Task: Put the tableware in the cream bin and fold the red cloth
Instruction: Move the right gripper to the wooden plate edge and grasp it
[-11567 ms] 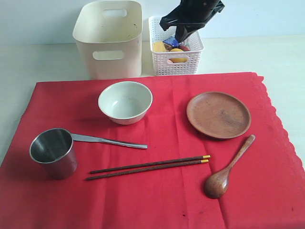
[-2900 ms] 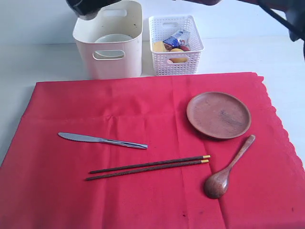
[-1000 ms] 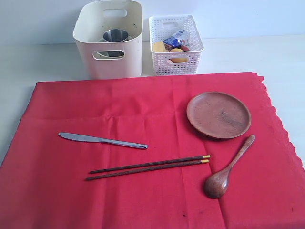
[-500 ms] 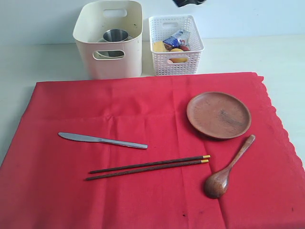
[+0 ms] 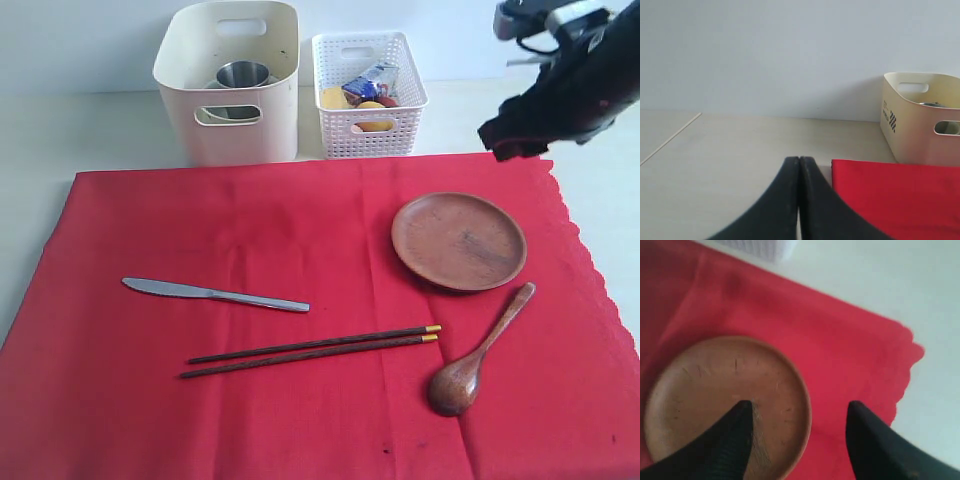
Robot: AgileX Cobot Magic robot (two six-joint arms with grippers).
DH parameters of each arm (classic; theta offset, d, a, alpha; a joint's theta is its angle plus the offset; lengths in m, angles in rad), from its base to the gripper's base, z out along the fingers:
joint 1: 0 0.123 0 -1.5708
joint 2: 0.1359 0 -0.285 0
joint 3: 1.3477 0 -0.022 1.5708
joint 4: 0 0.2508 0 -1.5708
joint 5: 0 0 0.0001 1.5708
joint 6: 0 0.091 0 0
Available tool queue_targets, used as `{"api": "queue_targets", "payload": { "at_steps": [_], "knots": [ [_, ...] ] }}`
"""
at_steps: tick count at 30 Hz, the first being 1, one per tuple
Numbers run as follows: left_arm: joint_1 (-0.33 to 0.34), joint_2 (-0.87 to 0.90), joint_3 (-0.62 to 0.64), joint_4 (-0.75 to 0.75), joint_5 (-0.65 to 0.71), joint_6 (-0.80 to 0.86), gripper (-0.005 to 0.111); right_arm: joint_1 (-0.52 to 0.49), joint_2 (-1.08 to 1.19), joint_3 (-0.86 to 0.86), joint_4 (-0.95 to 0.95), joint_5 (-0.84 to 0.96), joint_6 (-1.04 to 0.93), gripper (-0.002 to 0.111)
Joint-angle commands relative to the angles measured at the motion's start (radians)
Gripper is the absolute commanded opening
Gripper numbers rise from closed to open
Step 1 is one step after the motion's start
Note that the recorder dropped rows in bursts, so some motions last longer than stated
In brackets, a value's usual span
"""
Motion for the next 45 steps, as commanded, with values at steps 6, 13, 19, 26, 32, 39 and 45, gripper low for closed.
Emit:
{"api": "queue_targets", "payload": {
  "at_steps": [6, 13, 19, 26, 32, 39, 45],
  "knots": [
    [0.001, -0.004, 0.002, 0.006, -0.002, 0.004, 0.0, -0.02, 0.209, 0.017, 0.024, -0.078, -0.004, 0.054],
    [0.001, -0.004, 0.002, 0.006, -0.002, 0.004, 0.0, -0.02, 0.263, 0.017, 0.077, -0.092, -0.087, 0.054],
    [0.001, -0.004, 0.002, 0.006, -0.002, 0.004, 0.0, -0.02, 0.292, 0.017, 0.078, -0.098, -0.093, 0.045],
    [0.001, -0.004, 0.002, 0.006, -0.002, 0.004, 0.0, -0.02, 0.303, 0.017, 0.078, -0.109, -0.09, 0.004],
    [0.001, -0.004, 0.002, 0.006, -0.002, 0.004, 0.0, -0.02, 0.287, 0.017, 0.109, -0.124, -0.09, 0.0],
    [0.001, -0.004, 0.002, 0.006, -0.002, 0.004, 0.0, -0.02, 0.278, 0.017, 0.33, -0.144, -0.27, 0.0],
    [0.001, -0.004, 0.002, 0.006, -0.002, 0.004, 0.0, -0.02, 0.286, -0.003, 0.745, -0.087, -0.606, 0.0]
  ]
}}
